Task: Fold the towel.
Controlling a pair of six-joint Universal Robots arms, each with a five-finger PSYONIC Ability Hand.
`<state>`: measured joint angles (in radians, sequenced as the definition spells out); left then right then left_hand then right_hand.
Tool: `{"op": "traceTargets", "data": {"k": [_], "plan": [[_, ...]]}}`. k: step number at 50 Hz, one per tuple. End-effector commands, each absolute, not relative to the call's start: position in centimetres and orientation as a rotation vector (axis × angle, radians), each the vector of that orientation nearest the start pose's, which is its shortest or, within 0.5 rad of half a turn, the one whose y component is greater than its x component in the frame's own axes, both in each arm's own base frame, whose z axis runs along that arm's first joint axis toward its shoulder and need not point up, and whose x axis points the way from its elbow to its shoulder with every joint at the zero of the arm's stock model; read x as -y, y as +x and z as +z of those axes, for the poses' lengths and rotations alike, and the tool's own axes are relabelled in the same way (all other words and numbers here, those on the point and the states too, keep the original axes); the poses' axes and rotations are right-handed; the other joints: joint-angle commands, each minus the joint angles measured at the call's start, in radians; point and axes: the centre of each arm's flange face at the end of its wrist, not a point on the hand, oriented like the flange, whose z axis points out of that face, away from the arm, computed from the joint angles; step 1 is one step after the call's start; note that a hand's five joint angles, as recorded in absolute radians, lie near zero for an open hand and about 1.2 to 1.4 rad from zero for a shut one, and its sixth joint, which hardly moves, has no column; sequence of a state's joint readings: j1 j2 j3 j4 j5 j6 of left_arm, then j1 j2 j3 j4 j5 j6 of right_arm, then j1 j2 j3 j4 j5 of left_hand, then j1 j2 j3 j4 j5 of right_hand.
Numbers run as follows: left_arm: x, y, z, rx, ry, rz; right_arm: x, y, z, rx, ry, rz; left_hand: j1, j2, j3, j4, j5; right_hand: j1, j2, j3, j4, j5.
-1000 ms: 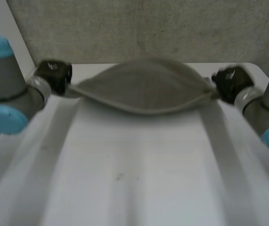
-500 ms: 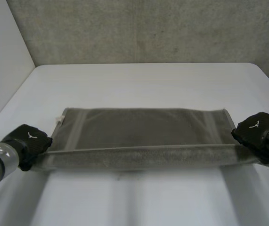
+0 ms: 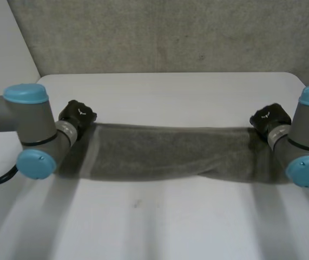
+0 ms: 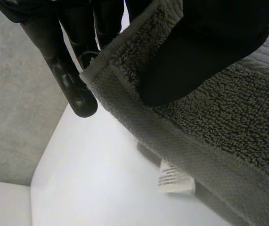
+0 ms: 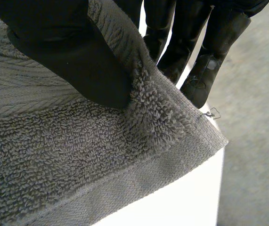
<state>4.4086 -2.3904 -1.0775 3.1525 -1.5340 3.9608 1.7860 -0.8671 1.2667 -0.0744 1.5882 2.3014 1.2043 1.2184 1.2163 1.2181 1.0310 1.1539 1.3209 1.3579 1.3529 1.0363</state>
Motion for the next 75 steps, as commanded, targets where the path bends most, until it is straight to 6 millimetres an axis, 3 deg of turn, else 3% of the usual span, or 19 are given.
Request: {"op": "traceTargets", "data": {"k": [1, 3, 4, 5, 6, 7, 8, 13, 18, 22, 26, 28, 35, 41, 56, 59, 61, 67, 75], "plan": [[40.8, -26.6, 13.3, -1.917, 1.193, -1.676, 40.2, 22.9, 14.3, -2.361, -1.397, -2.245, 0.192, 0.178, 0.180, 0.178, 0.191, 0.242, 0.075, 0.038, 0.043, 0.185], [41.1, -26.7, 13.4, -1.911, 1.186, -1.689, 40.6, 23.0, 14.2, -2.342, -1.384, -2.279, 0.192, 0.178, 0.180, 0.178, 0.191, 0.242, 0.075, 0.038, 0.043, 0.185], [41.1, -27.0, 13.5, -1.907, 1.190, -1.695, 40.8, 23.0, 14.0, -2.339, -1.376, -2.296, 0.192, 0.178, 0.180, 0.178, 0.191, -0.036, -0.203, -0.240, -0.235, -0.093], [41.1, -27.0, 13.5, -1.907, 1.190, -1.695, 40.8, 23.0, 14.0, -2.339, -1.376, -2.296, 0.192, 0.178, 0.180, 0.178, 0.191, -0.038, -0.205, -0.242, -0.237, -0.095], [40.9, -27.3, 13.5, -1.903, 1.198, -1.700, 40.8, 23.1, 13.6, -2.340, -1.381, -2.292, -0.319, -0.333, -0.331, -0.333, -0.320, -0.979, -1.146, -1.183, -1.178, -1.036], [40.9, -27.3, 13.5, -1.903, 1.198, -1.700, 40.8, 23.1, 13.6, -2.340, -1.381, -2.292, -0.324, -0.338, -0.336, -0.338, -0.326, -0.979, -1.146, -1.183, -1.178, -1.036], [40.7, -27.6, 13.5, -1.900, 1.203, -1.700, 40.7, 23.3, 13.5, -2.330, -1.388, -2.282, -1.007, -1.021, -1.019, -1.021, -1.009, -0.979, -1.146, -1.183, -1.178, -1.036], [39.8, -28.5, 13.7, -1.898, 1.224, -1.714, 40.4, 23.4, 14.7, -2.310, -1.334, -2.312, -1.030, -1.044, -1.042, -1.044, -1.031, -0.979, -1.146, -1.183, -1.178, -1.036], [39.1, -28.6, 15.2, -1.903, 1.211, -1.735, 39.6, 22.7, 17.6, -2.299, -1.146, -2.346, -1.030, -1.044, -1.042, -1.044, -1.031, -0.979, -1.146, -1.183, -1.178, -1.036], [37.7, -28.0, 16.9, -1.969, 1.163, -1.768, 36.9, 22.1, 19.6, -2.332, -1.070, -2.262, -1.030, -1.044, -1.042, -1.044, -1.031, -0.979, -1.146, -1.183, -1.178, -1.036], [36.5, -27.6, 18.0, -2.022, 1.123, -1.795, 34.6, 21.4, 19.7, -2.425, -1.098, -2.115, -1.030, -1.044, -1.042, -1.044, -1.031, -0.979, -1.146, -1.183, -1.178, -1.036], [35.5, -27.1, 18.7, -2.063, 1.098, -1.813, 32.9, 20.2, 18.8, -2.552, -1.094, -1.928, -1.030, -1.044, -1.042, -1.044, -1.031, -0.979, -1.146, -1.183, -1.178, -1.036], [34.2, -26.5, 19.7, -2.085, 1.084, -1.816, 31.2, 17.7, 16.6, -2.697, -0.982, -1.699, -1.030, -1.044, -1.042, -1.044, -1.031, -0.761, -0.928, -0.965, -0.961, -0.818], [33.2, -26.3, 19.7, -2.093, 1.092, -1.808, 31.4, 16.0, 15.1, -2.655, -0.931, -1.721, -1.030, -1.044, -1.042, -1.044, -1.031, -0.620, -0.787, -0.824, -0.819, -0.677], [33.0, -26.4, 19.5, -2.097, 1.101, -1.803, 33.1, 15.2, 12.5, -2.559, -0.836, -1.775, -1.030, -1.044, -1.042, -1.044, -1.031, -0.523, -0.690, -0.727, -0.722, -0.580], [33.0, -26.4, 19.5, -2.097, 1.101, -1.803, 33.4, 15.0, 12.4, -2.548, -0.819, -1.793, -1.030, -1.044, -1.042, -1.044, -1.031, -0.226, -0.393, -0.430, -0.425, -0.283], [33.0, -26.4, 19.5, -2.097, 1.101, -1.803, 33.9, 14.7, 12.3, -2.541, -0.802, -1.829, -1.030, -1.044, -1.042, -1.044, -1.031, 0.212, 0.045, 0.008, 0.013, 0.155], [32.9, -26.5, 19.5, -2.098, 1.106, -1.802, 34.6, 13.8, 12.0, -2.577, -0.772, -1.850, -1.030, -1.044, -1.042, -1.044, -1.031, 0.242, 0.075, 0.038, 0.043, 0.185], [32.3, -26.5, 19.5, -2.105, 1.116, -1.794, 36.8, 8.2, 13.9, -2.833, -0.654, -1.997, -1.030, -1.044, -1.042, -1.044, -1.031, 0.242, 0.075, 0.038, 0.043, 0.185]]}}
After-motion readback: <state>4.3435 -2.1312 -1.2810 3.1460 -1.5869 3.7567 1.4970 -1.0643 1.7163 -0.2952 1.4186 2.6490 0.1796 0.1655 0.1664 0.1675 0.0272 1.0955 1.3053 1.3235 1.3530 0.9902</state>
